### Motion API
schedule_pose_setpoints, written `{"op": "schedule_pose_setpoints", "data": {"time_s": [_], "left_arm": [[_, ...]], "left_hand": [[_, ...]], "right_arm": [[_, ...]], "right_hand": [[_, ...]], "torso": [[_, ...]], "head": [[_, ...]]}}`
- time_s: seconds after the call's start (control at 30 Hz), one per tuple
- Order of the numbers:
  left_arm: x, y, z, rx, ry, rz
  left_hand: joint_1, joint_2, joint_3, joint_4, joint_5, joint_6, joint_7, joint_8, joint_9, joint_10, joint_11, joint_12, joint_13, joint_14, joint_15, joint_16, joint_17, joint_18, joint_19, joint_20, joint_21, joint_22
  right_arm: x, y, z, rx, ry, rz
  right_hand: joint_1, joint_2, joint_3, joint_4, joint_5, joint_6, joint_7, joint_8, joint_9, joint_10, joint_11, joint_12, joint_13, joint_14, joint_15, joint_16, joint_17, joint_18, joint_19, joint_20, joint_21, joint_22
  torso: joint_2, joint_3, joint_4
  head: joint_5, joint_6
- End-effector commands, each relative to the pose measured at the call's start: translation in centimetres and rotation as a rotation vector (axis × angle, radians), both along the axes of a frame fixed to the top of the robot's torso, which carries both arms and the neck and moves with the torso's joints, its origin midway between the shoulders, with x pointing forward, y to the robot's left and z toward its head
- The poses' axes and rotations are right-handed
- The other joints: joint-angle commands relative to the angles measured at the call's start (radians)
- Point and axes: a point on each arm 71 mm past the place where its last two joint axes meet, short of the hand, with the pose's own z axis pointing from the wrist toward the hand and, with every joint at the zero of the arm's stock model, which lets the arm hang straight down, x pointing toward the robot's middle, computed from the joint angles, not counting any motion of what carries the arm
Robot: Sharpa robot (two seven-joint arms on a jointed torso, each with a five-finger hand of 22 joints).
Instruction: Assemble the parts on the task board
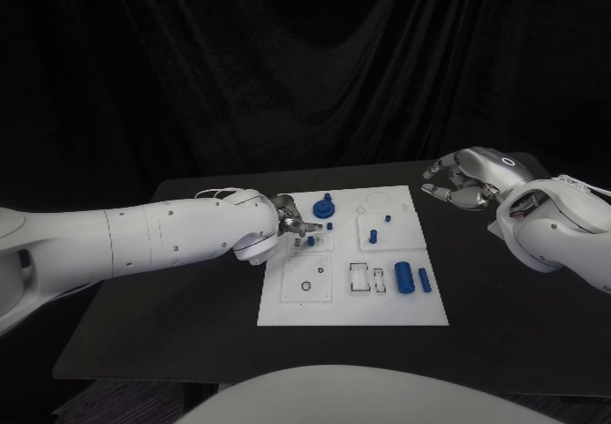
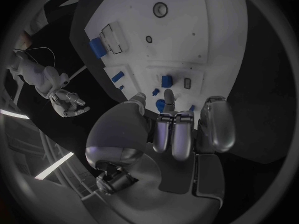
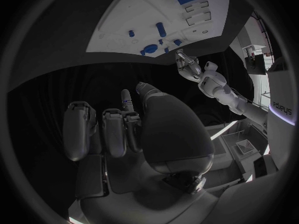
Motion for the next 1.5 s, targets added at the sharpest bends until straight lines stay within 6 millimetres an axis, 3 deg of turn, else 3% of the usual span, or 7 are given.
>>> {"op": "schedule_pose_setpoints", "data": {"time_s": [0.03, 0.5, 0.73, 1.17, 1.37, 1.5], "left_arm": [[-0.2, -0.2, -0.4, 0.004, 0.098, -0.013], [0.2, -0.5, -0.5, 0.057, 0.055, -0.047], [0.4, -1.1, -0.3, 0.023, 0.007, -0.057], [0.8, -1.4, -0.8, 0.014, -0.007, -0.06], [0.8, -1.2, -0.9, 0.02, -0.002, -0.052], [0.7, -1.1, -1.0, 0.022, 0.003, -0.052]], "left_hand": [[0.006, 0.012, -0.004, -0.004, 0.007, 0.005, 0.0, -0.008, -0.004, 0.103, -0.006, -0.004, 0.263, 0.104, -0.004, 0.003, 0.263, -0.007, 0.024, -0.007, -0.005, 0.167], [0.015, 0.021, -0.006, -0.012, 0.027, 0.003, 0.002, -0.016, -0.016, 0.103, -0.004, -0.004, 0.263, 0.104, -0.003, 0.003, 0.263, -0.006, 0.023, -0.006, -0.011, 0.166], [0.03, 0.031, -0.01, -0.026, 0.076, 0.005, 0.003, -0.023, -0.029, 0.103, -0.003, -0.004, 0.263, 0.104, -0.002, 0.003, 0.263, -0.006, 0.023, -0.005, -0.013, 0.166], [0.049, 0.042, -0.004, -0.042, 0.11, -0.002, 0.006, -0.034, -0.043, 0.103, -0.001, -0.004, 0.263, 0.104, 0.0, 0.003, 0.263, -0.005, 0.022, -0.004, -0.017, 0.166], [0.066, 0.046, 0.006, -0.059, 0.13, 0.019, 0.0, -0.021, -0.038, 0.103, -0.005, -0.004, 0.263, 0.104, -0.002, 0.003, 0.263, -0.006, 0.024, -0.004, -0.013, 0.167], [0.07, 0.044, 0.01, -0.075, 0.137, 0.035, -0.011, 0.024, 0.007, 0.103, -0.014, -0.004, 0.263, 0.104, -0.01, 0.003, 0.263, -0.005, 0.024, -0.01, -0.014, 0.168]], "right_arm": [[0.0, 0.2, 0.3, -0.005, -0.032, 0.018], [0.1, 0.0, -0.2, -0.029, 0.014, -0.002], [0.1, -0.1, -0.3, -0.038, 0.031, -0.009], [0.1, -0.3, -0.5, -0.05, 0.059, -0.024], [0.2, -0.3, -0.6, -0.057, 0.07, -0.03], [0.2, -0.4, -0.7, -0.061, 0.077, -0.034]], "right_hand": [[-0.007, 0.005, -0.003, 0.003, 0.004, 0.006, 0.001, 0.002, -0.002, 0.075, -0.003, 0.005, 0.22, 0.072, -0.009, 0.006, 0.096, -0.01, 0.04, 0.0, -0.001, 0.204], [-0.003, 0.009, 0.001, 0.002, 0.032, 0.006, 0.0, 0.001, -0.003, 0.073, -0.003, 0.003, 0.217, 0.071, -0.01, 0.004, 0.094, -0.009, 0.039, 0.0, -0.003, 0.203], [-0.002, 0.01, 0.002, 0.001, 0.037, 0.006, 0.001, 0.001, -0.003, 0.072, -0.003, 0.003, 0.217, 0.071, -0.01, 0.004, 0.093, -0.009, 0.038, 0.0, -0.003, 0.203], [0.002, 0.011, 0.005, -0.001, 0.046, 0.004, 0.001, 0.0, -0.004, 0.068, -0.004, 0.001, 0.212, 0.07, -0.01, 0.002, 0.088, -0.008, 0.036, 0.0, -0.008, 0.201], [0.004, 0.011, 0.006, -0.002, 0.05, 0.004, 0.001, 0.0, -0.004, 0.067, -0.004, 0.0, 0.21, 0.069, -0.01, 0.0, 0.086, -0.007, 0.035, 0.0, -0.011, 0.2], [0.004, 0.011, 0.006, -0.002, 0.05, 0.004, 0.001, 0.0, -0.004, 0.067, -0.004, 0.0, 0.21, 0.069, -0.01, 0.0, 0.086, -0.007, 0.035, 0.0, -0.011, 0.2]], "torso": [[0.0, -0.0007, 0.0005], [0.0, -0.0007, -0.0007], [-0.002, -0.0006, 0.0003], [-0.001, -0.0021, -0.0009], [-0.002, -0.0014, 0.0009], [-0.002, -0.0015, 0.0006]], "head": [[0.001, 0.0], [0.001, 0.0], [0.0, 0.0], [-0.001, 0.0], [-0.002, 0.0], [0.0, 0.0]]}}
